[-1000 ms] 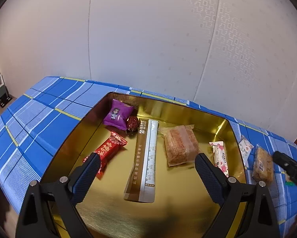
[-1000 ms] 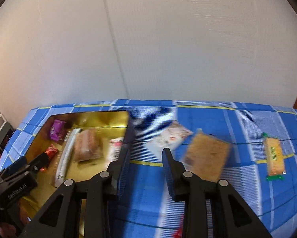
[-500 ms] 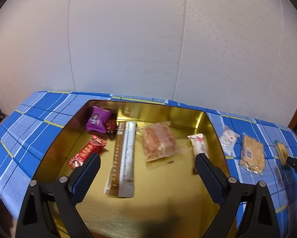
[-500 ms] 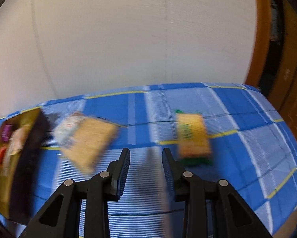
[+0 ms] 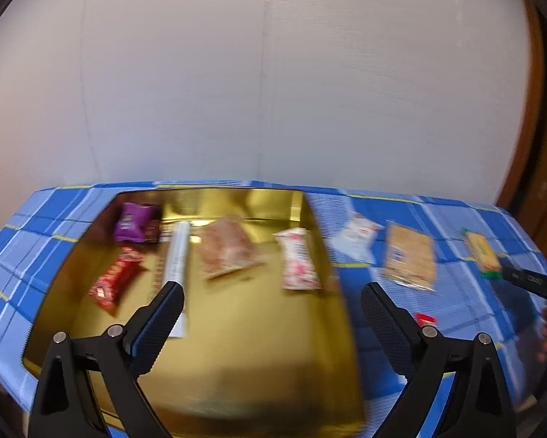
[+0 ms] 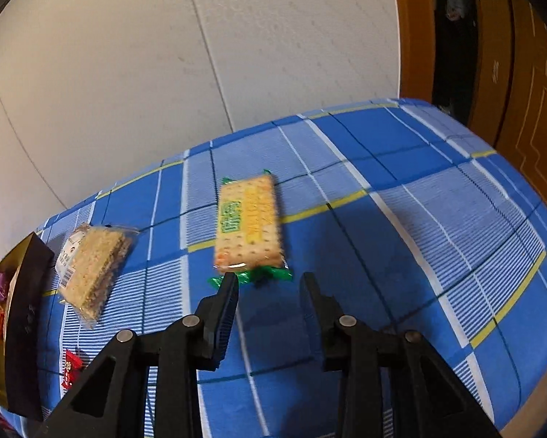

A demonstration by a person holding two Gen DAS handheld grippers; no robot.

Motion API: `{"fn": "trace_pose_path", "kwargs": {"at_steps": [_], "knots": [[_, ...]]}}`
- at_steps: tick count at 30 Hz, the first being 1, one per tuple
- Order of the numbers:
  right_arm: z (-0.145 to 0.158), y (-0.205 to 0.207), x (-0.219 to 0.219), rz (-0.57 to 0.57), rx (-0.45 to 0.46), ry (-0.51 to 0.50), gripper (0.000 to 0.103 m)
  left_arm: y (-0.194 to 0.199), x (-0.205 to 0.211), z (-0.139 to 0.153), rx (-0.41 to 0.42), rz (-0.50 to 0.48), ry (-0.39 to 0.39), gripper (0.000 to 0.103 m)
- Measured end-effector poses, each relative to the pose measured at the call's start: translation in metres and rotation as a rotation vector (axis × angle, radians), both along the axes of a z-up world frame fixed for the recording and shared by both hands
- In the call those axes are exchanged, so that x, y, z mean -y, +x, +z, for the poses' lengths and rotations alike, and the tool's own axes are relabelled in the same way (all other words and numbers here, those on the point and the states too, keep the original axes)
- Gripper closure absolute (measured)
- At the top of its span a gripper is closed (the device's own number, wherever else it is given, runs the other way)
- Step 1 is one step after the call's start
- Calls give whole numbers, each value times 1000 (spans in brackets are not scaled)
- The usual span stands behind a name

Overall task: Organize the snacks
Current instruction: 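Grasp the small red candy with the left gripper while the right gripper moves to the cracker pack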

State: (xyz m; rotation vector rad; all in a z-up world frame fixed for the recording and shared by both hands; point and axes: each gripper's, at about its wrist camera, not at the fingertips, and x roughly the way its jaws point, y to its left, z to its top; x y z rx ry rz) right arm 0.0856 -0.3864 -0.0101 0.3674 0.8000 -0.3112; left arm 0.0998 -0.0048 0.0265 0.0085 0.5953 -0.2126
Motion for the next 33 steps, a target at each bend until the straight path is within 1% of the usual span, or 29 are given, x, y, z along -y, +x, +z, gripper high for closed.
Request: {"fn": "trace_pose_path", "kwargs": {"at_steps": [5,8,10,14,19,22,25,31,33], "knots": [[2,-8,4,3,11,15,68,-17,41,7,-15,-109,6,2],[1,-10,8,0,14,41,68,-22,68,8,-24,-166,18,2],[0,-10,10,-5,16,55,68,-26,88,6,-34,-205,39,2],[0,-13,16,-17,28,81,68,-31,113,-3,-73,-256,66,2],[2,-20,25,-47,34,95,67,-31,126,-17,-122,-252,94,2],[5,-25,31,-56,53,112,66,-31,124,-20,-143,-245,78,2],[7,-27,32,-44,66,119,65,-26,129,-21,-152,-233,87,2],[7,-22,28,-12,54,116,65,-14,147,-29,-175,-229,108,3],[9,-23,26,-4,60,111,65,-10,153,-35,-185,-228,117,5]]}}
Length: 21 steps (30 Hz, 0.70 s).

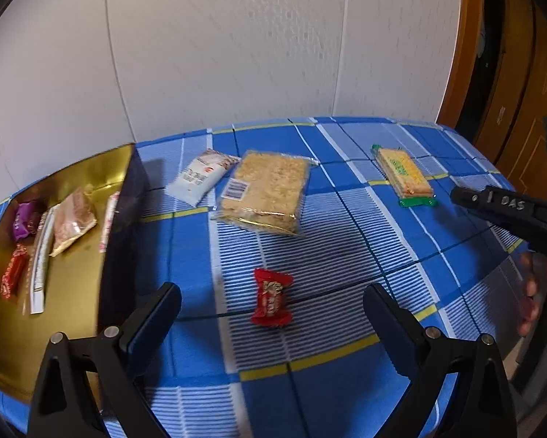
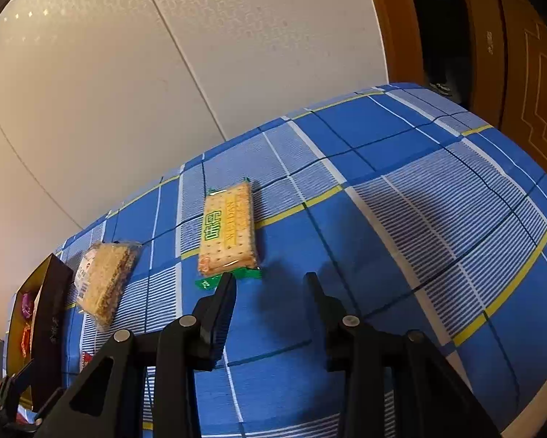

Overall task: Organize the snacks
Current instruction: 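Grasp the small red candy with the left gripper while the right gripper moves to the cracker pack, then carry the red candy into the tray and open left gripper while right gripper grasps the WEIDAN cracker pack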

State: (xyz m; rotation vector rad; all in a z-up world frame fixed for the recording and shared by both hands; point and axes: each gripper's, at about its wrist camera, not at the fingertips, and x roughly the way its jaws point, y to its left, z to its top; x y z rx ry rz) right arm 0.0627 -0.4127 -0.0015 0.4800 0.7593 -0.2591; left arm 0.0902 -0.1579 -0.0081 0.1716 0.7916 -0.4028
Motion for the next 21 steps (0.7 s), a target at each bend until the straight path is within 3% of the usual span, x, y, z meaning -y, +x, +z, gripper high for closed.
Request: {"fn": "trace_pose_path", "kwargs": {"at_steps": [8,11,14,17,21], "knots": [[3,5,-4,17,4,-34,65,11,15,-28,-12,-34,72,51],[4,12,-5,13,10,-56,65,9,11,-33,12,-46,39,59],[6,25,-9,23,21,-93,58,5,9,-34,34,-57,21,76],[4,44,-11,30,31,-107,44,0,2,-37,60,-54,-16,76],[0,69,-16,55,3,-135,43,-1,-2,-38,58,-44,-44,77]]}}
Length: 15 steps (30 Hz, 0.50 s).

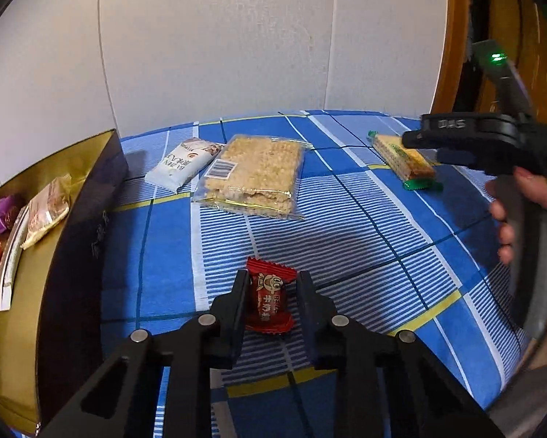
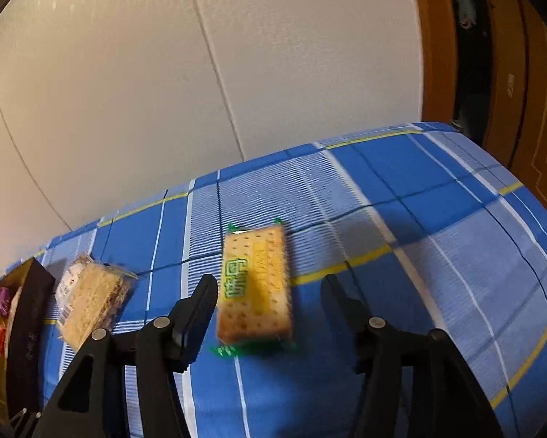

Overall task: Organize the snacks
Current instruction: 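Carry the red candy into the tray and open left gripper while right gripper grasps the WEIDAN cracker pack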

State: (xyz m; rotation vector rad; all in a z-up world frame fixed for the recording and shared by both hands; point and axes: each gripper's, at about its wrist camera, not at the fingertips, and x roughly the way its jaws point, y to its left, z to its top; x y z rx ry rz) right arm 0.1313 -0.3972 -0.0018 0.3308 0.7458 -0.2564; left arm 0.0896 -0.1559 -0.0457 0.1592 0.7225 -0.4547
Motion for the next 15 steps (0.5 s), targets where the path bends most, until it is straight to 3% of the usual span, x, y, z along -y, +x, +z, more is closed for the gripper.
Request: {"fn": "trace_pose_path", "kwargs": {"at_steps": [3,7,9,11,15], "knots": [[-5,17,-7,26,-36,-21,43,-1,2,-1,11,-2,14,77],[-20,34,-15,30,-129,-72,44,2,-4,0,-13,-1,-33,76],[-20,34,-20,43,-137,-117,54,1,-3,0,-9,-3,-22,76],[-22,32,-23,57,-137,-141,54,-1,0,-1,1,-10,5,76],[-21,23,-19,54,-124,-89,55,0,1,-1,-2,-28,5,79]]}}
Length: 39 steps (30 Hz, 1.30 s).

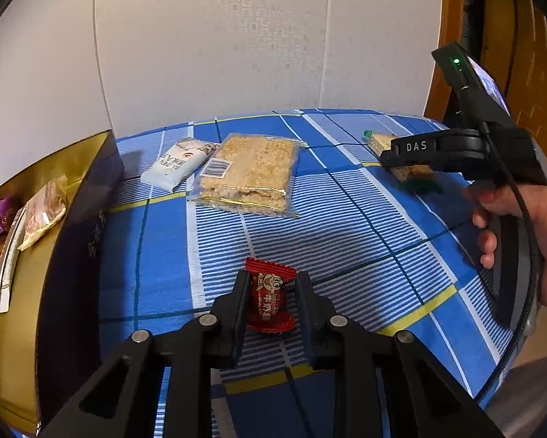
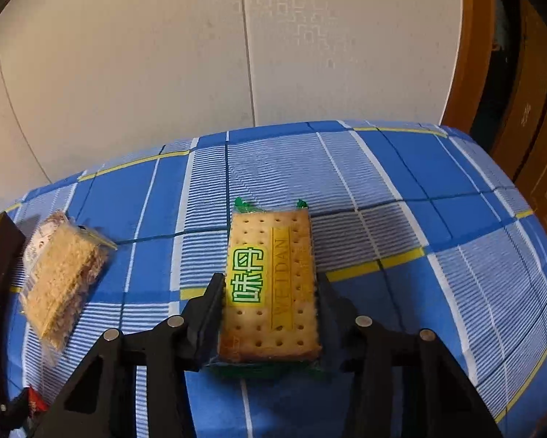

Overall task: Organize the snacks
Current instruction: 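Carry the red candy into the tray and open left gripper while right gripper grasps the WEIDAN cracker pack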

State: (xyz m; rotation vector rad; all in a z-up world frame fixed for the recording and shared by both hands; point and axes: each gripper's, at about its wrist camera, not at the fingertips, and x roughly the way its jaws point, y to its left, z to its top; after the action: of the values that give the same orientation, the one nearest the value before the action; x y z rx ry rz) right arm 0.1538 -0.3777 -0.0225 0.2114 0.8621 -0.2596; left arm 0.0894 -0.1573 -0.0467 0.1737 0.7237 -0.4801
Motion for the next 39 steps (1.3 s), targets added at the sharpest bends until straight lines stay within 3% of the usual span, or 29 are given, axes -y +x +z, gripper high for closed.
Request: {"fn": "trace_pose_path", "kwargs": {"at_steps": [8,16,28,39], "knots": [[4,-25,0,-46,18,159,55,-15,-5,11,-6,-27,-36,80],[4,-28,-9,-30,4,110,55,-33,-14,52,68,-59,-87,80],[14,-38,-10,-34,48,116,55,-7,-94,93,92,91,-148,80],[17,-43,-12,-34,65,125,55,35,-178,76,1,257,-99,80]]}}
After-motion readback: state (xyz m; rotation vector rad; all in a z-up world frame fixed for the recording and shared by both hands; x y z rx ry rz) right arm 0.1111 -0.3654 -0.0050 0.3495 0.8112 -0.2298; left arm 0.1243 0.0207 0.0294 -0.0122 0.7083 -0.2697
